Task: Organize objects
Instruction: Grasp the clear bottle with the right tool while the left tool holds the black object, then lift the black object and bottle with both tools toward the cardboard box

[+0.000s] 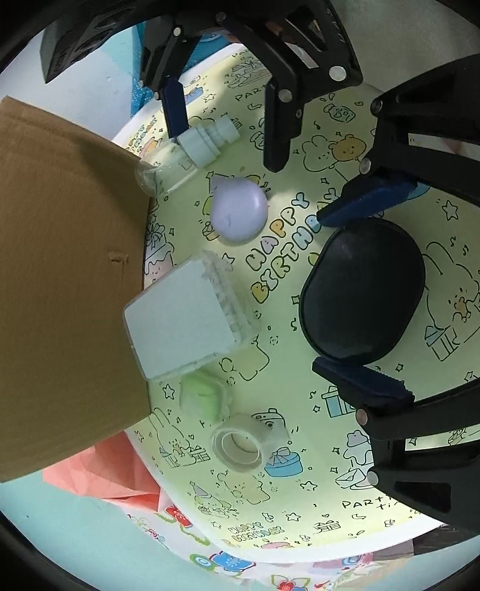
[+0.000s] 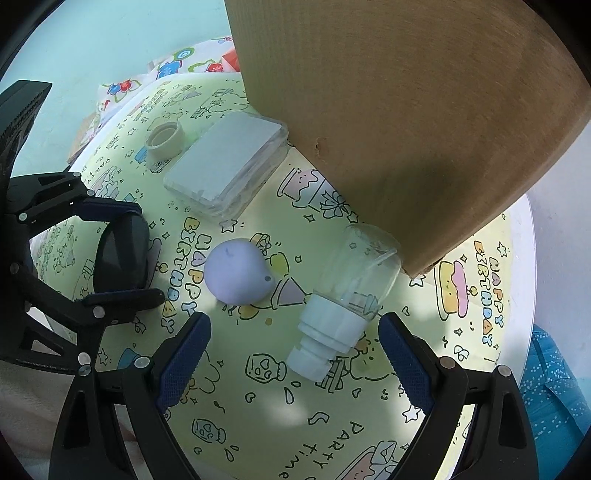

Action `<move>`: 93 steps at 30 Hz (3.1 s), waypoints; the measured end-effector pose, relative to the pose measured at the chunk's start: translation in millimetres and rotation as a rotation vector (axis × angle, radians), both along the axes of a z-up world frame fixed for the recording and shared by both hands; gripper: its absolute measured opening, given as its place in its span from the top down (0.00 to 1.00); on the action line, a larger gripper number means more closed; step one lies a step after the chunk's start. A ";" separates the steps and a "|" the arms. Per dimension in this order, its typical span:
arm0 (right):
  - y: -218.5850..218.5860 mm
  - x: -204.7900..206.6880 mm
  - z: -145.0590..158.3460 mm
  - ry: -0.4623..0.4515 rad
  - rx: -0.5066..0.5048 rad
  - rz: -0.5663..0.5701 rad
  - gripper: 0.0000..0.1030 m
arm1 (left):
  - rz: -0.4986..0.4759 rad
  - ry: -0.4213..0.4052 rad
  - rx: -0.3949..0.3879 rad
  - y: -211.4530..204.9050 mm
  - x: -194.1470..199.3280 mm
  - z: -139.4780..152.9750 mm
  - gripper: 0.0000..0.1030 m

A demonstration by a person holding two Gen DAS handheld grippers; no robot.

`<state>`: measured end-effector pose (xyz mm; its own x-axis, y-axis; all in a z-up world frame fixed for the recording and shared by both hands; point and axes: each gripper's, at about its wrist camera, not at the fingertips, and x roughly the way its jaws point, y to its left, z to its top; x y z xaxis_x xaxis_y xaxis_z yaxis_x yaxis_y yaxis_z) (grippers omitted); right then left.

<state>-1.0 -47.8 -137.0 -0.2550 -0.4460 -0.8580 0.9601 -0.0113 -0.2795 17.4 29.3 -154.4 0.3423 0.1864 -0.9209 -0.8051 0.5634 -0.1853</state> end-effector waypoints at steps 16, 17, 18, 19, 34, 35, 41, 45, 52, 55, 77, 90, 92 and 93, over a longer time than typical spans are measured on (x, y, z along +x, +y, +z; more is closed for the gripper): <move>-0.3 -9.3 3.5 0.042 -0.010 0.016 0.19 | -0.059 0.000 0.036 0.1 17.7 6.2 0.29; -1.0 -10.1 3.2 0.042 -0.009 0.014 0.19 | -0.065 0.000 0.038 0.0 19.4 6.2 0.29; -1.8 -10.6 2.7 0.039 -0.009 0.014 0.19 | -0.073 0.001 0.039 -0.2 20.7 6.0 0.29; -2.6 -11.2 2.3 0.034 -0.009 0.013 0.20 | -0.079 0.004 0.040 -0.6 22.2 5.7 0.29; -8.2 -10.6 2.0 0.033 -0.027 0.043 0.60 | -0.108 0.019 0.047 -6.7 28.9 4.5 0.29; -7.9 -9.8 1.5 0.033 -0.026 0.046 0.60 | -0.109 0.019 0.048 -7.1 29.0 5.1 0.29; -3.1 -7.8 1.1 0.025 -0.016 0.050 0.60 | -0.125 0.027 0.054 -12.4 30.4 6.7 0.29; -0.3 -7.5 2.6 0.027 -0.016 0.048 0.60 | -0.127 0.025 0.055 -14.8 29.9 8.2 0.29; 2.0 -7.2 9.3 0.027 -0.019 0.032 0.60 | -0.134 0.033 0.066 -15.8 26.1 13.9 0.29; 3.2 -6.6 14.0 0.027 -0.022 0.026 0.61 | -0.139 0.034 0.076 -17.5 25.6 19.8 0.29; 32.4 19.2 65.9 0.131 -0.126 0.014 0.61 | -0.191 0.033 0.148 11.8 12.8 71.8 0.29; 54.4 39.1 88.6 0.133 -0.171 0.035 0.61 | -0.219 0.047 0.192 -4.6 6.4 102.5 0.29; 57.3 43.1 90.6 0.130 -0.175 0.043 0.61 | -0.236 0.059 0.198 -6.2 6.8 104.3 0.28; 59.0 45.3 91.5 0.131 -0.178 0.048 0.61 | -0.234 0.068 0.204 -6.7 6.2 105.4 0.29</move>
